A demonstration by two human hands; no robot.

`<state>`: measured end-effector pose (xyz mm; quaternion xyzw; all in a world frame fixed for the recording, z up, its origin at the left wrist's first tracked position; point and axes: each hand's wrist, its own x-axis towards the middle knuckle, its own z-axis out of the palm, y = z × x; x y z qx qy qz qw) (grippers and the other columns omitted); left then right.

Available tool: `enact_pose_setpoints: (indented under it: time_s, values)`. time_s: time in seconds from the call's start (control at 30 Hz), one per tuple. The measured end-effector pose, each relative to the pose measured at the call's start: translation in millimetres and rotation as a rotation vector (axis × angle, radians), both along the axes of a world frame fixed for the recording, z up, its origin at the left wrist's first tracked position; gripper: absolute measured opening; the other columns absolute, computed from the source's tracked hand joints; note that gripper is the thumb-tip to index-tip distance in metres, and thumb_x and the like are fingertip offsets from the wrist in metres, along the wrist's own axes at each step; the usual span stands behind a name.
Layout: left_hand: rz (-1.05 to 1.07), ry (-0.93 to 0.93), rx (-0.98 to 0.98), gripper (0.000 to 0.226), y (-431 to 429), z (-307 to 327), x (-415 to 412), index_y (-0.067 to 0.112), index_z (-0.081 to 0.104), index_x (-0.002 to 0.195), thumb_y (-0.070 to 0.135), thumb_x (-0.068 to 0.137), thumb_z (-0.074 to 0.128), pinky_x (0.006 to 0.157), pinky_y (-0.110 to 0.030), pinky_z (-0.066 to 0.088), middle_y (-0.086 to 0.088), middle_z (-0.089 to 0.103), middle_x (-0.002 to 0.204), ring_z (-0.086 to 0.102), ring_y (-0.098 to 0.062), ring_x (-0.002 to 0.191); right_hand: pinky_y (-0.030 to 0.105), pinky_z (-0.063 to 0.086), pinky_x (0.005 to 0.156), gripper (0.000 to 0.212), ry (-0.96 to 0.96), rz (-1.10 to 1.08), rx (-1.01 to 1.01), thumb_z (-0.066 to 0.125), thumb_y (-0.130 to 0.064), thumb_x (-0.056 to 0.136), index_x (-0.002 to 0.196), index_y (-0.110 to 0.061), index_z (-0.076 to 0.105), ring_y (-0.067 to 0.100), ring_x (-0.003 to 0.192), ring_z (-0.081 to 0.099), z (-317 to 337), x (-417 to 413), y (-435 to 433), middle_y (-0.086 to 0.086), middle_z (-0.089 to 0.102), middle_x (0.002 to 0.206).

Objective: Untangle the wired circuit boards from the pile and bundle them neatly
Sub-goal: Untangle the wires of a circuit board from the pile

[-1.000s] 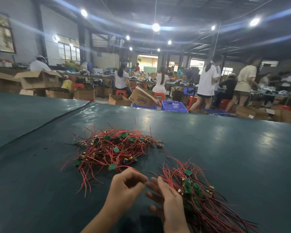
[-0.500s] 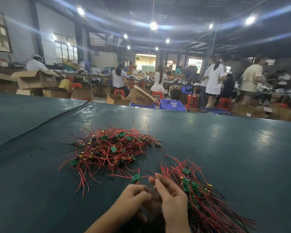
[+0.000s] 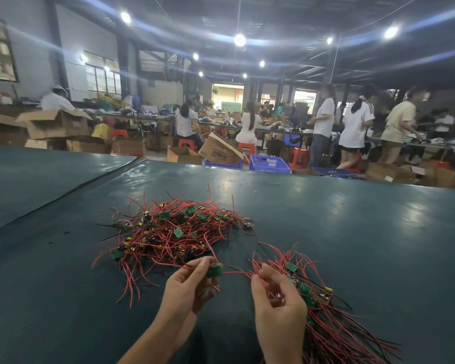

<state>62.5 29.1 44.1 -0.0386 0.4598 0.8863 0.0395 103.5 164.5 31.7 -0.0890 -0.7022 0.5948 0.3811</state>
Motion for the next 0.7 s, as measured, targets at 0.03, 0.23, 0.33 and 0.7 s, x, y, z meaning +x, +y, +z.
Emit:
enact_pose_setpoints:
  time_s: [0.03,0.23,0.33,0.7]
  values:
    - [0.02,0.016,0.022,0.013,-0.1,0.3,-0.3,0.006,0.071,0.087,0.014,0.08,0.064,0.045,-0.021,0.053,-0.012,0.073,0.078,0.067,-0.014,0.056,0.033,0.049,0.078,0.018,0.026,-0.133,0.208,0.077,-0.017,0.079,0.095,-0.023,0.075,0.018,0.092,0.059,-0.2,0.5,-1.0,-0.006,0.07,0.095]
    - [0.047,0.13,0.021,0.014,-2.3,1.2,-1.2,0.003,0.069,0.092,0.002,0.088,0.055,0.054,-0.018,0.055,-0.01,0.074,0.085,0.07,-0.013,0.067,0.023,0.048,0.061,0.017,0.042,0.006,0.284,0.071,-0.028,0.085,0.072,-0.038,0.065,0.006,0.058,0.057,-2.5,2.3,-14.0,-0.013,0.062,0.065]
    - [-0.021,0.195,-0.206,0.014,0.5,-5.6,0.5,0.004,0.07,0.092,-0.001,0.088,0.057,0.068,-0.031,0.057,-0.014,0.074,0.089,0.07,-0.02,0.078,0.014,0.044,0.058,0.005,-0.215,0.279,0.037,0.068,-0.031,0.087,0.083,-0.031,0.072,0.002,0.058,0.056,-6.8,1.9,-21.8,-0.006,0.063,0.068]
    - [-0.092,0.423,-0.524,0.015,6.1,-8.7,7.2,0.001,0.07,0.089,-0.011,0.08,0.066,0.063,-0.019,0.052,-0.012,0.073,0.077,0.068,-0.014,0.068,0.022,0.051,0.065,0.017,-0.317,0.292,-0.19,0.069,-0.027,0.086,0.07,-0.024,0.074,0.008,0.066,0.066,-7.9,-4.1,-18.5,-0.005,0.073,0.069]
